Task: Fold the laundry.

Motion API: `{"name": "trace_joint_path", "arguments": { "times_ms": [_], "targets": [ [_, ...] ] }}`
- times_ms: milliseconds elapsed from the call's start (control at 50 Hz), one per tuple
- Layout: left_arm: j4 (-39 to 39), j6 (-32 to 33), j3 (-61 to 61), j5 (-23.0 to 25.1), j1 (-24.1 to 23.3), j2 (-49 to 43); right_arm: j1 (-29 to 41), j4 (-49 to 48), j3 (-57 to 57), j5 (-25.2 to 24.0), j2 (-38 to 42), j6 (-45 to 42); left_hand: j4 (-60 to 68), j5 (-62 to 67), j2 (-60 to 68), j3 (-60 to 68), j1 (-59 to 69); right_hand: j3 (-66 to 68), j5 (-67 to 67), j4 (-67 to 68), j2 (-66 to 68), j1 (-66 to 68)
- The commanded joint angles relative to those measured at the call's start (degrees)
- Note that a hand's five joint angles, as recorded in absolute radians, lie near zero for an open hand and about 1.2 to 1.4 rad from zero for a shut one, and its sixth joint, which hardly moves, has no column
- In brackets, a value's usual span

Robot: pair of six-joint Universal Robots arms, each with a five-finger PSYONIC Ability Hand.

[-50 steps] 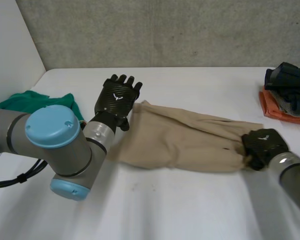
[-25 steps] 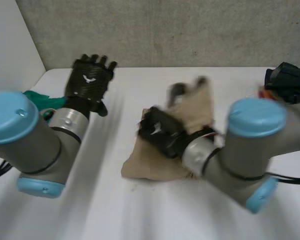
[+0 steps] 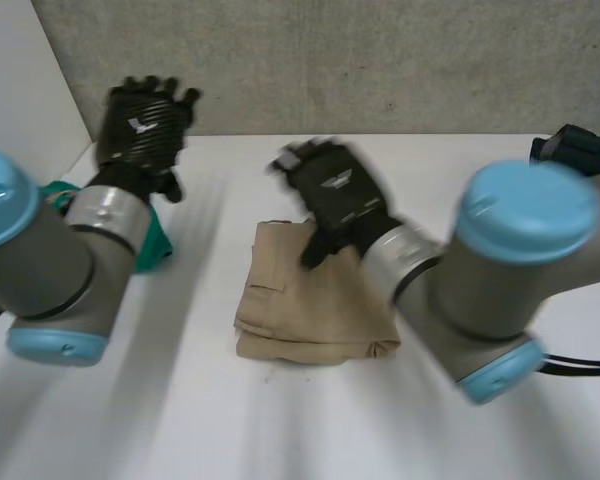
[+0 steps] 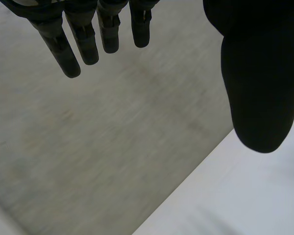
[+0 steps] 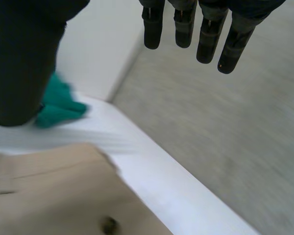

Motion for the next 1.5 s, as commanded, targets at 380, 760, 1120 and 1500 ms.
{"name": "trace_joint_path", "arguments": {
  "times_ms": [380,760,1120,1500],
  "targets": [
    [-31.5,-7.2,27.5,-1.8,-10.5,-28.0,-8.7,25.2,-17.3,3.5,17.9,8.2,-0.6,-0.9,-0.6,-1.0,0.2,-2.2,-3.9,-3.4,-2.6,-2.2],
    [-33.6,1.9,28.9,-2.0,-10.6,-31.5,-8.7,23.8,-16.5,6.7,21.7,-3.0,-0.4,-0.7,-0.4,-0.9,0.3,-2.2,-3.9,-3.4,-2.6,-2.2],
    [-30.0,-4.9,29.0,23.0,-8.0,-10.2,-5.0,-2.8,17.9,7.8,-8.5,-1.2,1.2,0.9,1.2,0.8,2.0,-2.2,-3.9,-3.4,-2.6,-2.2],
    [-41.0,-8.9,31.0,42.4,-3.3,-9.5,8.3,-25.3,23.5,18.1,9.9,-13.7,0.7,0.4,0.7,0.3,1.5,-2.2,-3.9,-3.4,-2.6,-2.2]
  ]
}}
